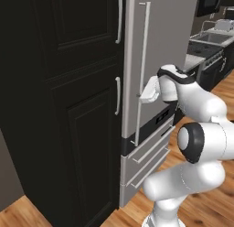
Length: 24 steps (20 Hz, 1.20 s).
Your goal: Open the fridge, grab two sodas, and place both sodas inside the bowl with ice on the dining counter.
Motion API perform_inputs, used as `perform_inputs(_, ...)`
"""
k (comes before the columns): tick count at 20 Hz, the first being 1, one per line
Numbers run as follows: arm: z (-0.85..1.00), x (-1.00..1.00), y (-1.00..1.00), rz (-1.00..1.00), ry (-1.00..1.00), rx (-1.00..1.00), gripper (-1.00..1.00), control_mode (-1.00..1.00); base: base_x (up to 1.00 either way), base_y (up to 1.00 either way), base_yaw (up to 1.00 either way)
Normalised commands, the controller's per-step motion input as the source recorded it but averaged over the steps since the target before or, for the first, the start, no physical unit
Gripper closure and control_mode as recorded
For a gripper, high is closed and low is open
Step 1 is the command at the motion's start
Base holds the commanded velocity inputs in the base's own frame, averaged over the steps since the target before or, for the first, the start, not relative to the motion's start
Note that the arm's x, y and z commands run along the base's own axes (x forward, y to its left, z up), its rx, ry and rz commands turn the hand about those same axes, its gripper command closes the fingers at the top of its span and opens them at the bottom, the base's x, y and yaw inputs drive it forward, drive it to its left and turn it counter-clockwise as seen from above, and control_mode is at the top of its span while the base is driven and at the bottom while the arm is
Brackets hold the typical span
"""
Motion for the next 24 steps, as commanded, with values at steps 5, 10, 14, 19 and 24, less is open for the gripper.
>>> perform_inputs(5, -0.02, 0.19, 0.3, 0.0, -0.07, 0.02, -1.0, -1.0, 0.0, 0.0, 0.0)
perform_inputs(10, 0.0, 0.21, 0.34, 0.0, -0.04, 0.01, -1.0, -1.0, 0.0, 0.0, 0.0)
perform_inputs(14, 0.0, 0.23, 0.39, 0.0, -0.02, 0.0, 1.0, -1.0, 0.0, 0.0, 0.0)
perform_inputs(19, -0.01, 0.19, 0.38, 0.0, 0.0, -0.01, 1.0, -1.0, 0.0, 0.0, 0.0)
perform_inputs(24, -0.04, -0.01, 0.1, -0.02, 0.0, -0.02, 1.0, -1.0, 0.0, 0.0, 0.0)
